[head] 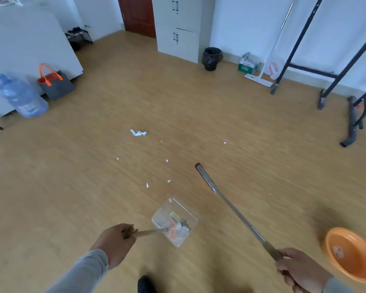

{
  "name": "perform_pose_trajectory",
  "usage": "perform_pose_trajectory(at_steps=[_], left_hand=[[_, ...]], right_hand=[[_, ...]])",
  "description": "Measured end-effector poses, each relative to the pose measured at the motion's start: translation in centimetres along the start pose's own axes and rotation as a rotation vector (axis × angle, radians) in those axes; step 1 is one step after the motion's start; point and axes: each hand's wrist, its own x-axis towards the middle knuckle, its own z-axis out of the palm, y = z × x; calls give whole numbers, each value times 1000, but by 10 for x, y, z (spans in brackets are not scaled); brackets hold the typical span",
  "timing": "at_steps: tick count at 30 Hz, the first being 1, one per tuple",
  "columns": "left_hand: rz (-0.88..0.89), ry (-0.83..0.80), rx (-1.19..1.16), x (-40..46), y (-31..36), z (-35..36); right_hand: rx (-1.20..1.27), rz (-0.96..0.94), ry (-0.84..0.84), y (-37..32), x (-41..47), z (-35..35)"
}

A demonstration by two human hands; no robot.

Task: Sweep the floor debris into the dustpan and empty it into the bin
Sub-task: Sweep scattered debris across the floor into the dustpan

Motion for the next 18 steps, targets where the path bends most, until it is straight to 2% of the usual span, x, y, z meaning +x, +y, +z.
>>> perform_pose_trajectory(at_steps=[8,15,18], left_hand=[[-76,89,-159,17,-132,-85],[-128,153,-258,65,-164,-111],[-167,168,-305,95,-172,-122]], right_hand=[[-53,47,21,-81,-13,117],[-156,113,54,-160,11,159],[-126,94,49,-192,38,173]])
